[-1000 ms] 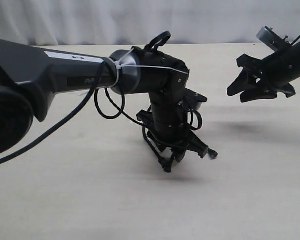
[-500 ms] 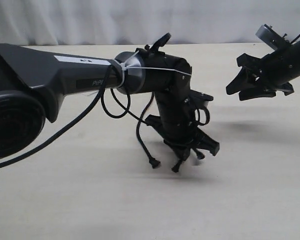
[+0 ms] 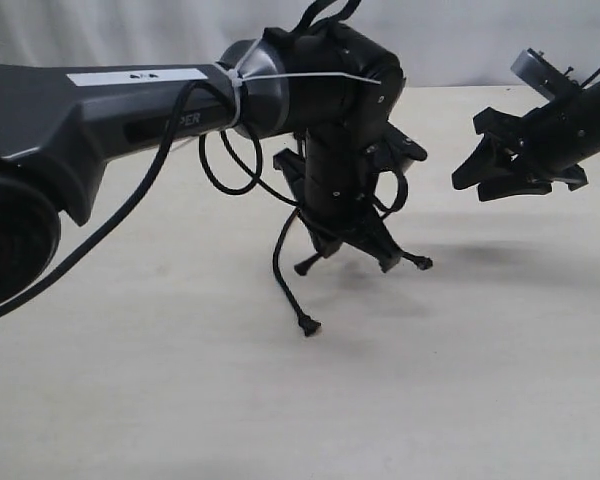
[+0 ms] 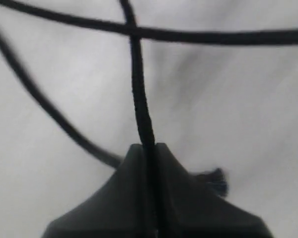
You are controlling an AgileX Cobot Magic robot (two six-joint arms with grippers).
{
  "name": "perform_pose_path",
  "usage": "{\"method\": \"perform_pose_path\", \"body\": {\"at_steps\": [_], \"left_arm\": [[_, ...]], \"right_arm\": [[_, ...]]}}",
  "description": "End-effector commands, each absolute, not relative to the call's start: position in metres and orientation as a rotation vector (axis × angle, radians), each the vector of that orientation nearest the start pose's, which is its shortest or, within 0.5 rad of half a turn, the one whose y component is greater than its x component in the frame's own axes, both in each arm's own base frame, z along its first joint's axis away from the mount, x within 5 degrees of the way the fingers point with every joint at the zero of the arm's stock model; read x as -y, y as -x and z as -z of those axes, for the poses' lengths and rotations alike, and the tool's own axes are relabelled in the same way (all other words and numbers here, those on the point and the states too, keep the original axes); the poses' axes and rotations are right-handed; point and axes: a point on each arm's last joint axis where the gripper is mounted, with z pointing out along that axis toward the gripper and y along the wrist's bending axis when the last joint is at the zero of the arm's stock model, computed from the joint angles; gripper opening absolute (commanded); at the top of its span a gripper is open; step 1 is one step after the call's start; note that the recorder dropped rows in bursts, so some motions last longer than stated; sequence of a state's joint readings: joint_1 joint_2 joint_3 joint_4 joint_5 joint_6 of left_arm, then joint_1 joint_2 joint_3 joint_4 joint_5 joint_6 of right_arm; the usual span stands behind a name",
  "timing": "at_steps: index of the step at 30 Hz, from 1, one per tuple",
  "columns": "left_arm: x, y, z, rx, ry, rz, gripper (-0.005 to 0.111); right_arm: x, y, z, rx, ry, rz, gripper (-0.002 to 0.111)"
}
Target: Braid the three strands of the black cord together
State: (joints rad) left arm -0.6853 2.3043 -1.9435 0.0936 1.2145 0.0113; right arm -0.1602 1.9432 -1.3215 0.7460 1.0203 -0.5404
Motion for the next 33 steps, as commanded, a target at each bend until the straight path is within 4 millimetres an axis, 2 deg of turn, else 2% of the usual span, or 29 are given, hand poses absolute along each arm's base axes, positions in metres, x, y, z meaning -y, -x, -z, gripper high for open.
{"method": "perform_pose_path", "body": {"at_steps": [1,7,15,19,22,24,28,31,33], "left_arm": [[0.280,-0.379,-0.174,-2.799,-1.033,-0.263,0.000],[0.262,-0.386,-0.165,-2.837,-0.988,-0.321,0.000],[0.216,-0.385,-0.129,-3.041,-0.821,-0.386,0.000],[0.215,-0.382,-0.114,-3.075,-0.752,-0.236,0.000],[0.216,-0.381,-0.110,-3.077,-0.725,-0.175,0.000],[0.217,-0.381,-0.110,-3.069,-0.722,-0.172,0.005],[0.216,-0.380,-0.115,-3.071,-0.719,-0.171,0.032],[0.215,-0.381,-0.133,-3.038,-0.715,-0.165,0.045],[0.209,-0.382,-0.155,-2.993,-0.702,-0.145,0.048]], "right_arm": [[0.007,-0.379,-0.192,-2.782,0.035,-0.867,0.045],[-0.018,-0.379,-0.187,-2.765,0.193,-0.829,0.045],[-0.046,-0.381,-0.186,-2.748,0.268,-0.787,0.045],[-0.055,-0.378,-0.184,-2.775,0.302,-0.763,0.045],[-0.064,-0.377,-0.183,-2.781,0.356,-0.736,0.045],[-0.069,-0.377,-0.183,-2.783,0.345,-0.729,0.045],[-0.072,-0.377,-0.182,-2.788,0.309,-0.728,0.045],[-0.073,-0.377,-0.182,-2.801,0.261,-0.736,0.045],[-0.079,-0.375,-0.182,-2.815,0.280,-0.737,0.045]]}}
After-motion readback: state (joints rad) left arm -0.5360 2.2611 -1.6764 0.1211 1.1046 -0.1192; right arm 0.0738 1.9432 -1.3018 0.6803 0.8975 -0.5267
